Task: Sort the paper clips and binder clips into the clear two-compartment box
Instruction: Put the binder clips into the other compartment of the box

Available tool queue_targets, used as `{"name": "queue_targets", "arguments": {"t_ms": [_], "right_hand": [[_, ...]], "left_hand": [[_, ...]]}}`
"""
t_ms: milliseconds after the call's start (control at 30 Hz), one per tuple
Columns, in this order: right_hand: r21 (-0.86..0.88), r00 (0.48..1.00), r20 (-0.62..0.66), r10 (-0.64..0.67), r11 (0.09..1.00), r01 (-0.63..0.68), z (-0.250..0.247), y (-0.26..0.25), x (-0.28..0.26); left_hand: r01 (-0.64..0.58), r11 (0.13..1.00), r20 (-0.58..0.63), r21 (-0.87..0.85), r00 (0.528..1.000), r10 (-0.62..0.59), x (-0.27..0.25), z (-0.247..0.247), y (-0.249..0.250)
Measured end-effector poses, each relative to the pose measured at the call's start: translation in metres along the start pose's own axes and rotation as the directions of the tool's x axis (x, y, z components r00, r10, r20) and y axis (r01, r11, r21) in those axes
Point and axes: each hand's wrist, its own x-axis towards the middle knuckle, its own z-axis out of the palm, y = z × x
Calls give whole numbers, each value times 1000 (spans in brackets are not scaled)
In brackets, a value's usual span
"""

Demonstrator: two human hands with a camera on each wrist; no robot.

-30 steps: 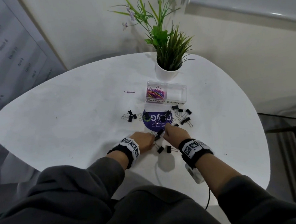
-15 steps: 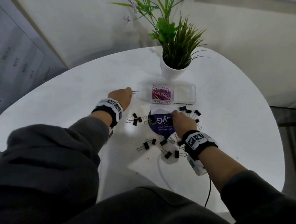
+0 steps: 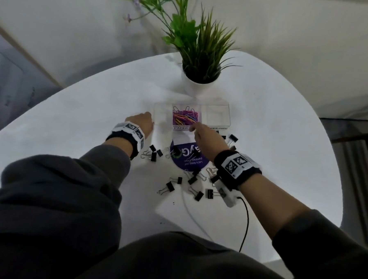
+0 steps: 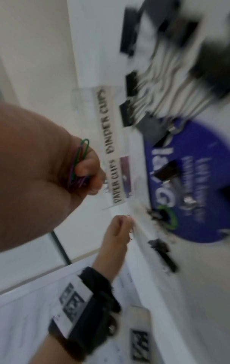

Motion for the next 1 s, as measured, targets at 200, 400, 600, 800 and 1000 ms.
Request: {"name": "queue_targets", "arguments": {"t_ms": [200, 400, 600, 800, 1000], "right_hand": [[257, 920, -383, -89, 946, 198, -20, -38, 46], [29, 997, -56, -53, 998, 55, 1, -39, 62], [-47, 971, -188, -145, 989, 139, -11, -10, 36], [-106, 962, -272, -33, 994, 4, -12, 49, -6], [-80, 965, -167, 200, 973, -215, -10, 95, -33]], "left_hand": [[-49, 992, 69, -117, 996, 58, -29, 6, -7], [-89, 968, 19, -234, 995, 96, -44, -6, -12], [-213, 960, -268, -183, 950, 160, -45, -29, 12], [-426, 905, -241, 8, 877, 415, -22, -46, 89], [-468, 870, -314, -157, 859, 405, -6, -29, 106]]}}
